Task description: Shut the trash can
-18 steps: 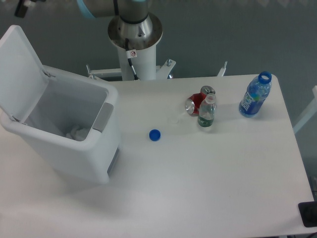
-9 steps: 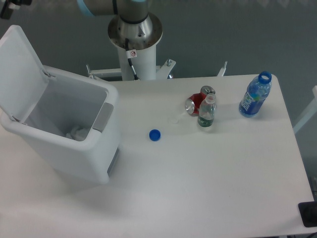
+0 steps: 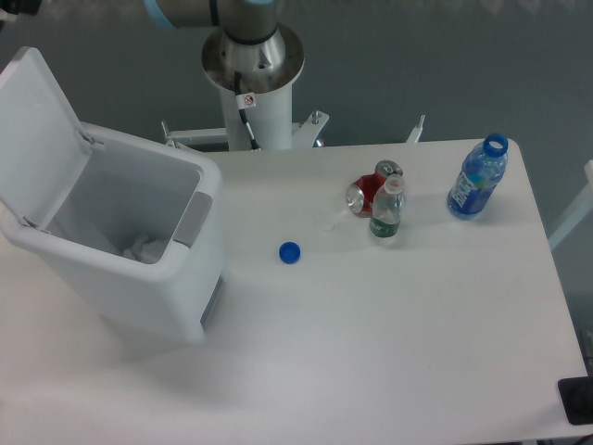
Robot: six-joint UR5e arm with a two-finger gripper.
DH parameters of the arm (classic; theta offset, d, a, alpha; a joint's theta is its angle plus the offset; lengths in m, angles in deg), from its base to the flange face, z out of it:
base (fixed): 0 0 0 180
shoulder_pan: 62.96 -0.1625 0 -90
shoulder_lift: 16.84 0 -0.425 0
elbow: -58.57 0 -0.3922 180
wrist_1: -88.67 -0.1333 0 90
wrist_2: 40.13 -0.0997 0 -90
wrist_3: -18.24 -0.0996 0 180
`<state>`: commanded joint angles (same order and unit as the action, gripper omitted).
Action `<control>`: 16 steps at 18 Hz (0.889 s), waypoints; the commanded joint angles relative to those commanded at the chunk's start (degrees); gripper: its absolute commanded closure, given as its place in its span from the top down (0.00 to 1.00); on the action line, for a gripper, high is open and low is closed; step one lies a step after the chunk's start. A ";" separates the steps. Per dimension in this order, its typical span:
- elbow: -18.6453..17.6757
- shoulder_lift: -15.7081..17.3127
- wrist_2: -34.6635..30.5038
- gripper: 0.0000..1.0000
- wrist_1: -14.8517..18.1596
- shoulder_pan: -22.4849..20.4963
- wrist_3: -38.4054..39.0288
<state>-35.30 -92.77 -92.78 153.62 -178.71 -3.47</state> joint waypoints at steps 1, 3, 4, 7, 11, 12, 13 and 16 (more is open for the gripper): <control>0.35 -0.44 0.26 1.00 0.00 0.18 0.00; 0.88 -0.97 0.44 1.00 -0.09 0.62 0.00; 0.88 -0.97 0.44 1.00 -0.09 0.88 0.00; 0.88 -1.23 0.44 1.00 -0.44 1.32 -0.18; 0.88 -2.29 0.44 1.00 -1.76 2.11 -0.26; 0.97 -2.73 0.35 1.00 -1.76 2.29 -0.26; 0.97 -2.90 0.35 1.00 -1.76 2.55 -0.26; 0.97 -2.99 0.44 1.00 -1.67 2.99 -0.09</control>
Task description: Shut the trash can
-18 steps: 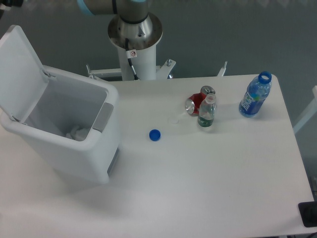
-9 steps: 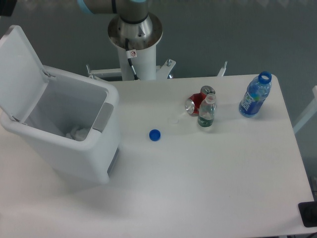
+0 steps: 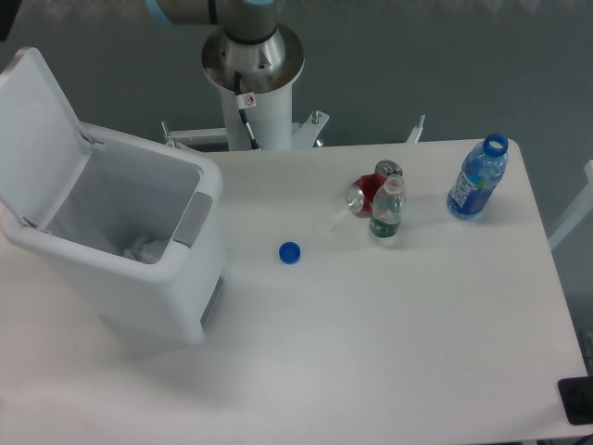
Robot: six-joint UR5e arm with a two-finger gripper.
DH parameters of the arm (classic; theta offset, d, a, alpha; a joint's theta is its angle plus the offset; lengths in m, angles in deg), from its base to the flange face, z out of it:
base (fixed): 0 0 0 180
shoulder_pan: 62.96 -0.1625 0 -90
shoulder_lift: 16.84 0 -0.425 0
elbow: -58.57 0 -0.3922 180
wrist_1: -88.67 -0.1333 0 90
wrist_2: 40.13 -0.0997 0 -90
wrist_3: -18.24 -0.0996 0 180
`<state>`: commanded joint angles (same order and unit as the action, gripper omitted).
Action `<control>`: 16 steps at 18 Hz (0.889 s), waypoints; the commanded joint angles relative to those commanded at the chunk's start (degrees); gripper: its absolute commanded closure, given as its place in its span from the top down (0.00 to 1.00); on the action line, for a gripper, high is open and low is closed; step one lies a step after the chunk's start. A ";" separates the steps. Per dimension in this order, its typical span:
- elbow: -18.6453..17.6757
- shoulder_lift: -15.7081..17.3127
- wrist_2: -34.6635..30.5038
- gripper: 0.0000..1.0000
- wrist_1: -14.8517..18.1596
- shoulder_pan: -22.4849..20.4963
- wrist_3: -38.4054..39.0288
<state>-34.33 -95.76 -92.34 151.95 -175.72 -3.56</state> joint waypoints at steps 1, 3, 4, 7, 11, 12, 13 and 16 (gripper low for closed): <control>0.00 0.00 0.00 1.00 0.00 0.17 0.00; -0.09 0.00 0.00 1.00 0.00 0.44 0.09; -0.09 0.00 -0.09 1.00 0.00 0.44 0.09; -0.18 -0.26 0.00 1.00 0.00 1.05 -0.09; -0.18 -1.23 -0.09 1.00 0.00 1.76 0.18; -0.18 -1.23 -0.09 1.00 0.00 1.76 0.35; -0.18 -1.23 -0.09 1.00 0.00 1.84 0.35; -0.44 -1.23 -0.09 1.00 0.09 1.93 0.44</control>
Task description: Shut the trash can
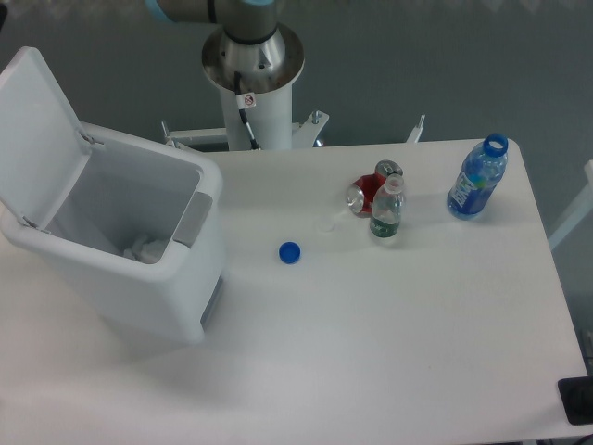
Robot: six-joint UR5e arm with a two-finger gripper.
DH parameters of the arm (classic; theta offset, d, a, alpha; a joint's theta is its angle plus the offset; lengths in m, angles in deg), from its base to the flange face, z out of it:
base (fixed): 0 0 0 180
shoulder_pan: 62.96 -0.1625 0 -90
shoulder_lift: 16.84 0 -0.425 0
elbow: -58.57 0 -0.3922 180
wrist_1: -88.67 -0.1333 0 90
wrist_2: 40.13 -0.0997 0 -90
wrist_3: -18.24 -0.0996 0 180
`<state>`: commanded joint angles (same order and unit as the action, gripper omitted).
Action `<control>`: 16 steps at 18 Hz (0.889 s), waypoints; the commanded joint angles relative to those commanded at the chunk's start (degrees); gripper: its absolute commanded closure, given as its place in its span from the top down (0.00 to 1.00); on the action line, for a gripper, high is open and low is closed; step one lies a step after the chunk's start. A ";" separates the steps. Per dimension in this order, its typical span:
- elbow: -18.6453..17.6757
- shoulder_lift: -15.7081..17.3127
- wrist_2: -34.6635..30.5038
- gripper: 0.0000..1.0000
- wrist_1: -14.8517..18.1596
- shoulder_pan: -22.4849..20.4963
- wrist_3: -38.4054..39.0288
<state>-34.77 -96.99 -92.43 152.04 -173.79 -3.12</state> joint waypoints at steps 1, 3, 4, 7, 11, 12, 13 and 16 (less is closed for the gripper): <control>-0.18 -0.26 0.00 1.00 0.00 0.00 0.00; -0.53 -0.53 -0.09 1.00 0.00 0.00 -0.09; -0.62 -0.61 -0.09 1.00 0.00 0.00 -0.09; -0.62 -1.05 -0.18 1.00 0.00 0.00 -0.17; -0.62 -1.41 -0.35 1.00 0.00 0.00 -0.44; -0.62 -1.41 -0.35 1.00 0.00 0.00 -0.44; -0.62 -1.32 -0.53 1.00 0.09 -0.09 -0.44; -0.70 -1.14 -2.10 1.00 0.09 -0.09 -0.53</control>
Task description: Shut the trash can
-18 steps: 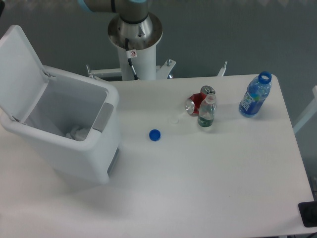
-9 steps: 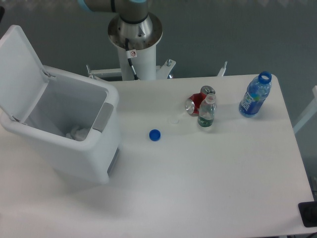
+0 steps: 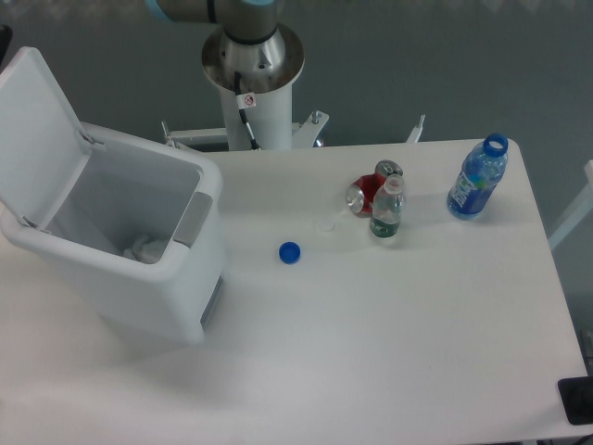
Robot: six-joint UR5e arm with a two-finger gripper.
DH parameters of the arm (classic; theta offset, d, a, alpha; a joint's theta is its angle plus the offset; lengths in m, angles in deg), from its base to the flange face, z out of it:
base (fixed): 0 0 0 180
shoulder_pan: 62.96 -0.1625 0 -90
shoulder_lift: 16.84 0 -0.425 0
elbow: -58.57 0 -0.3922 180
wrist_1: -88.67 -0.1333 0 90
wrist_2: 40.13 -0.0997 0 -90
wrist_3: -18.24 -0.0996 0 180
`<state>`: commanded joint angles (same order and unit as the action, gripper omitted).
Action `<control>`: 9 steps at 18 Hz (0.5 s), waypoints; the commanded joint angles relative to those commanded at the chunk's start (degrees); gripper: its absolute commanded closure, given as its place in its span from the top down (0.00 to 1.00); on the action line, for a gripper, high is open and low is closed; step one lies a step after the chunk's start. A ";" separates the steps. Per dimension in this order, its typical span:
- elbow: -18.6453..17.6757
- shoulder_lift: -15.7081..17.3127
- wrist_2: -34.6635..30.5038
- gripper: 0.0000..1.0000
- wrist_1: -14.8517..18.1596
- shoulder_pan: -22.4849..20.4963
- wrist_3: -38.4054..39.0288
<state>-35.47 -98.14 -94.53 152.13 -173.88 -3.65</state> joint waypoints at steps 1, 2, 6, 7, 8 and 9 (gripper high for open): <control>-0.09 0.00 -0.79 1.00 0.00 0.00 -0.09; -0.17 0.00 -1.23 1.00 0.00 -0.09 0.00; -0.53 -0.09 -2.82 1.00 -0.09 -0.09 -0.09; -0.53 -0.17 -3.08 1.00 -0.17 -0.09 -0.09; -0.44 -0.09 -3.43 1.00 -0.26 -0.09 -0.09; -0.35 0.00 -3.87 1.00 -0.26 -0.17 -0.09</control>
<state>-35.82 -98.14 -98.40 151.86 -174.05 -3.74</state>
